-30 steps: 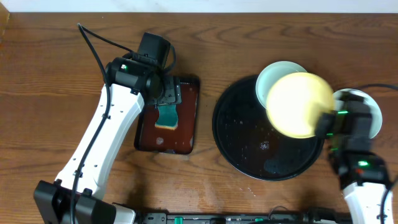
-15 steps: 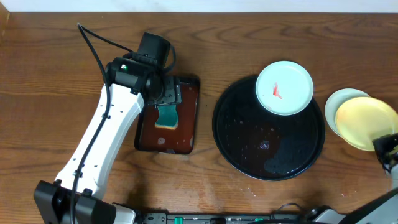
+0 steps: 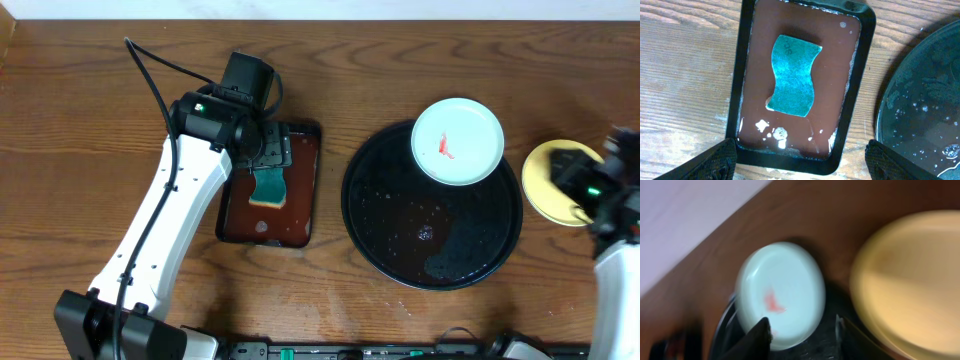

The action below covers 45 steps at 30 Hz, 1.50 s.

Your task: Clean dirty plates on tray and stack at the side

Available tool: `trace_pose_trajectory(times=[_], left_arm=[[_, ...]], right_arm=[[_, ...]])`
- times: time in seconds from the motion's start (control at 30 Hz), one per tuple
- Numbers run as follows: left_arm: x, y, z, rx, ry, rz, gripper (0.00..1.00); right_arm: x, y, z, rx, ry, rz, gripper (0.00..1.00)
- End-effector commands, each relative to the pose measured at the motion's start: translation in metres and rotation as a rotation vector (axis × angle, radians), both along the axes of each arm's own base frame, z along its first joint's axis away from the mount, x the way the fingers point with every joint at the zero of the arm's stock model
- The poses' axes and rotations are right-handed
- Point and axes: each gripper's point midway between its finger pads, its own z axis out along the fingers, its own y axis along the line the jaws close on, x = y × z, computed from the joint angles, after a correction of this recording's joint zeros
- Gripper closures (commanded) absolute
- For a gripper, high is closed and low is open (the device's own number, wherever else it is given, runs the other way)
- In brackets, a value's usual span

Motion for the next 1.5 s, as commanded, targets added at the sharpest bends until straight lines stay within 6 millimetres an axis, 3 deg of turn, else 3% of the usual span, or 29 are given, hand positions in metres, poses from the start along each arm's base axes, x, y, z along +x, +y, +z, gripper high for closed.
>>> trace_pose_trajectory(times=[0.0,0.13,0.23,0.47,0.57,0.67,0.77,0.83,0.93,1.03,1.17,1.27,1.33,1.47], left_arm=[[0.001,0.0,0.005,0.0,-0.014,-0.005,0.17],[0.001,0.0,0.005,0.0,-0.014,-0.005,0.17],[0.001,0.0,0.005,0.0,-0.014,-0.005,0.17],[0.001,0.0,0.005,0.0,-0.014,-0.005,0.17],[0.001,0.0,0.005,0.0,-0.014,-0.005,0.17],[0.001,0.0,0.005,0.0,-0.014,-0.006,0.17],[0.001,0.0,0.005,0.0,-0.014,-0.006,0.17],[0.001,0.0,0.005,0.0,-0.014,-0.005,0.17],[0.001,0.0,0.005,0.0,-0.014,-0.005,0.17],[0.001,0.0,0.005,0.0,-0.014,-0.005,0.17],[0.001,0.0,0.005,0.0,-0.014,-0.005,0.17],[0.001,0.0,0.005,0.0,-0.014,-0.005,0.17],[0.001,0.0,0.005,0.0,-0.014,-0.005,0.17],[0.001,0.0,0.005,0.0,-0.014,-0.005,0.17]], right_arm=[[0.0,0.014,-0.018,-0.269,0.09,0.065,0.58],[0.011,0.012,-0.042,-0.469,0.18,0.044,0.53],[0.032,0.015,-0.061,-0.538,0.182,0.109,0.5],[0.072,0.003,-0.105,-0.537,0.161,0.092,0.5],[0.079,0.012,-0.123,-0.494,0.159,0.139,0.51],[0.082,0.02,-0.142,-0.442,0.174,0.162,0.62],[0.079,0.017,-0.153,-0.436,0.209,0.139,0.82],[0.077,0.017,-0.154,-0.431,0.219,0.14,0.99],[0.072,0.018,-0.144,-0.406,0.222,0.117,0.99],[0.065,0.021,-0.121,-0.377,0.205,0.094,0.99],[0.045,0.042,-0.081,-0.309,0.157,0.161,0.99],[0.023,0.059,-0.064,-0.246,0.169,0.2,0.99],[-0.001,0.071,-0.068,-0.187,0.247,0.215,0.99],[-0.043,0.083,-0.095,-0.137,0.444,0.245,0.99]])
